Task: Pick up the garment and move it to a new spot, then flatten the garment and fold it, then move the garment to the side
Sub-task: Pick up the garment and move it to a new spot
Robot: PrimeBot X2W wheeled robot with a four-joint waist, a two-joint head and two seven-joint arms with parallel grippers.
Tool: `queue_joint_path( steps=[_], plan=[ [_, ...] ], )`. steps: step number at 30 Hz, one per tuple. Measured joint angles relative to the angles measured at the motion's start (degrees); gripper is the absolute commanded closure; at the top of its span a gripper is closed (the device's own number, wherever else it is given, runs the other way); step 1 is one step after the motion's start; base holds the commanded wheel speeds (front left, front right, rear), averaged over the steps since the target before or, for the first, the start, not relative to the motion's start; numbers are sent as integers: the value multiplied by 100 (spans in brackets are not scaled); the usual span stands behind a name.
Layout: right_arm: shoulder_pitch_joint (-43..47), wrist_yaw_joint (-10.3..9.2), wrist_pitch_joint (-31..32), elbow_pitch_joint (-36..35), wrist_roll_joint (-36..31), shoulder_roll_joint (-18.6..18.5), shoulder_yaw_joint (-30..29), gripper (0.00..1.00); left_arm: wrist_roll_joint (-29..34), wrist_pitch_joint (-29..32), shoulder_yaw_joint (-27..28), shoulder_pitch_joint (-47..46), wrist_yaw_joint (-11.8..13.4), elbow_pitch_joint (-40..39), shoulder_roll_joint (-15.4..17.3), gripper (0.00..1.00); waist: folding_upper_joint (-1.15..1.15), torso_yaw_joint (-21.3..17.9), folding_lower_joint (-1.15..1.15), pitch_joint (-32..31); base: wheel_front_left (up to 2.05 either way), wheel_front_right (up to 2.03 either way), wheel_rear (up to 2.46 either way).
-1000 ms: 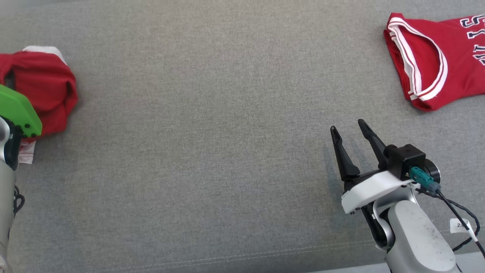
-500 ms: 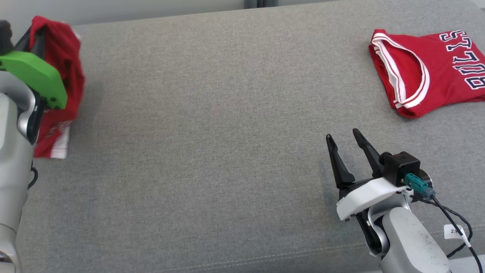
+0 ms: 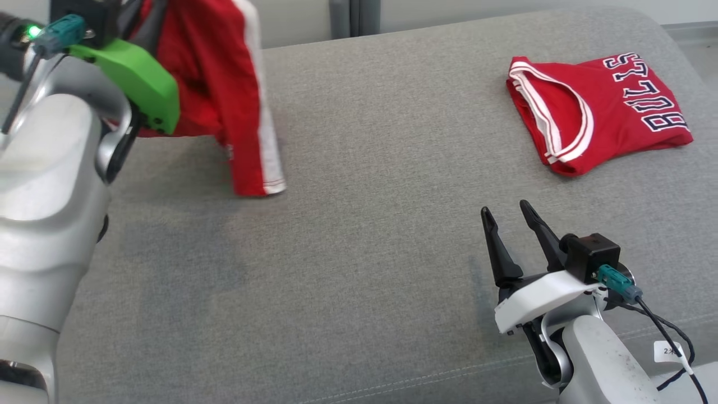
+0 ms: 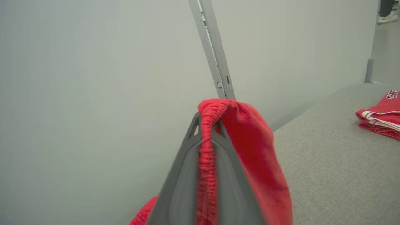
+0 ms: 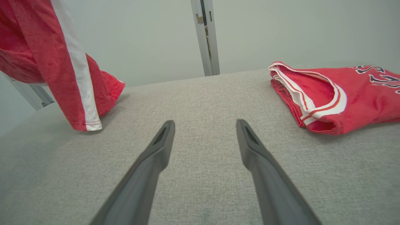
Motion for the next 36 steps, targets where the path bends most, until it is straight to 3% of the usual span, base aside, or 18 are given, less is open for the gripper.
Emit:
queue_joint_path(
  steps=[10, 20, 28, 36],
  plan=[
    [84, 0, -1, -13, 11, 43, -10, 0, 29, 393, -330, 288, 97, -1599, -198, 100, 0, -268, 0, -173, 0, 0, 0],
    [144, 0, -1, -51, 29, 56, -62, 0, -212, 439, -346, 1204, 589, -2858, -316, 100, 0, -401, 0, -227, 0, 0, 0],
    [204, 0, -1, -62, -2, 59, -104, 0, -414, 66, -202, 2285, 946, -2911, -42, 100, 0, -187, 0, -175, 0, 0, 0],
    [230, 0, -1, -8, -11, 57, -66, 0, -489, -523, -115, 3101, 1150, -2587, 115, 100, 0, 131, 0, -194, 0, 0, 0]
  ],
)
